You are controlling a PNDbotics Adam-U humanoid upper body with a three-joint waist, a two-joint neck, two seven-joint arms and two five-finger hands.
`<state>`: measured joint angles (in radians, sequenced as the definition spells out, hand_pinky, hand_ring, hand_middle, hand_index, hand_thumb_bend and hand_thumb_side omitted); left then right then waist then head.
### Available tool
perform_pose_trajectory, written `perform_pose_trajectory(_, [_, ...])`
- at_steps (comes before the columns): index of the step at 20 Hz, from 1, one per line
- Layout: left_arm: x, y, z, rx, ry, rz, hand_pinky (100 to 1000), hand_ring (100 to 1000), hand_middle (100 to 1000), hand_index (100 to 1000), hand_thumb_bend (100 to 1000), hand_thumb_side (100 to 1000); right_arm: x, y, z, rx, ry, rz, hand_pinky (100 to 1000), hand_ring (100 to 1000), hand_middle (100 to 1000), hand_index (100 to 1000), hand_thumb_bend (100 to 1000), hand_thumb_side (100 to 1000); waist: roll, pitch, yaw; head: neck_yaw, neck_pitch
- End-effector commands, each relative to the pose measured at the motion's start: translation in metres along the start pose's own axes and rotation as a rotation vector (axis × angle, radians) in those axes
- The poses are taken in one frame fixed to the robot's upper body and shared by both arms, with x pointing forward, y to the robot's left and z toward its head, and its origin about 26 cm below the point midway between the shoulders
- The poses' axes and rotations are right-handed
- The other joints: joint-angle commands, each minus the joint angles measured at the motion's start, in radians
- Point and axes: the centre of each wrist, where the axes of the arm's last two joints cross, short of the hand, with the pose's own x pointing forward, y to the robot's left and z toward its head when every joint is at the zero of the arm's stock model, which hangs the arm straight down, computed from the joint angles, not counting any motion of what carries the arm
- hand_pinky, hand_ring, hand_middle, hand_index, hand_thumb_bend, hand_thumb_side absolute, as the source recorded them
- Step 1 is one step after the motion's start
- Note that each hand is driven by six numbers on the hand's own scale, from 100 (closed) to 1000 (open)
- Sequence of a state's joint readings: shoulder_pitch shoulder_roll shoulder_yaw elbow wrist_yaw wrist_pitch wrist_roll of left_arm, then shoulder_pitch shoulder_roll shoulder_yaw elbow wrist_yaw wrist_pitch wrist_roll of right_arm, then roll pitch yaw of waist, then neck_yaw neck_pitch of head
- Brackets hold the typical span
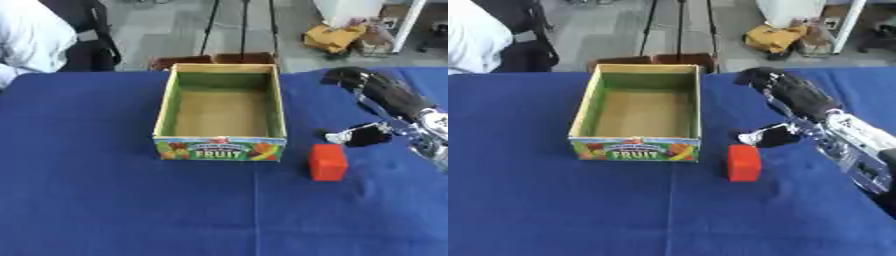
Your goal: Pick up objects on the table and place them in the box.
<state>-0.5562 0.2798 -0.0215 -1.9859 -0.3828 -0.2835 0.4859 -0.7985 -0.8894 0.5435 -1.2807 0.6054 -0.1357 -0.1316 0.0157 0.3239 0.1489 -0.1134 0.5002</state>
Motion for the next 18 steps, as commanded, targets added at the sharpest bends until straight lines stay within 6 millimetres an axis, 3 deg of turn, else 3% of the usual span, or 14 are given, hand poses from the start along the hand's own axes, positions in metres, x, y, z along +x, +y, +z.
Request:
perform_pose_trajectory(1, [0.004, 0.003, -0.007, -0.003, -0.031, -0.001, 805, 888, 865, 961, 100, 961, -0.008, -0.001, -0.002, 0.057, 0.017, 0.011, 843, 943, 886, 995, 504, 415, -0.016, -0.03, -0.001, 0.003, -0.008])
perform_pose_trajectory(4, [0.004, 0.002, -0.007, -0.004, -0.031, -0.001, 805, 888, 864, 961, 100, 961, -0.003, 0.004, -0.002, 0.108, 0.001, -0.034, 870, 957, 896, 1000, 415, 375, -0.015, -0.03, 0.0, 0.002, -0.008])
perform_pose_trajectory(8, [0.004, 0.003, -0.007, -0.005, -0.03, -0.003, 804, 888, 864, 961, 100, 960, 0.005, -0.003, -0.006, 0.134, -0.015, -0.088, 867, 951, 888, 999, 488, 394, -0.015, -0.032, -0.002, 0.003, -0.006])
perform_pose_trajectory(11, [0.003, 0.003, -0.006, -0.006, -0.027, -0.005, 804, 888, 864, 961, 100, 961, 0.009, -0.019, -0.012, 0.12, 0.0, -0.129, 857, 939, 873, 990, 428, 462, -0.016, -0.033, -0.006, 0.004, -0.004])
perform_pose_trajectory(14, [0.003, 0.004, -0.006, -0.006, -0.024, -0.009, 804, 888, 864, 961, 100, 961, 0.014, -0.038, -0.017, 0.1, 0.013, -0.171, 850, 931, 862, 983, 437, 483, -0.015, -0.035, -0.009, 0.007, -0.003])
perform_pose_trajectory(18, [0.003, 0.004, -0.005, -0.008, -0.021, -0.014, 803, 888, 864, 961, 100, 961, 0.016, -0.077, -0.023, 0.046, 0.034, -0.207, 844, 927, 860, 978, 420, 520, -0.016, -0.038, -0.015, 0.01, -0.001])
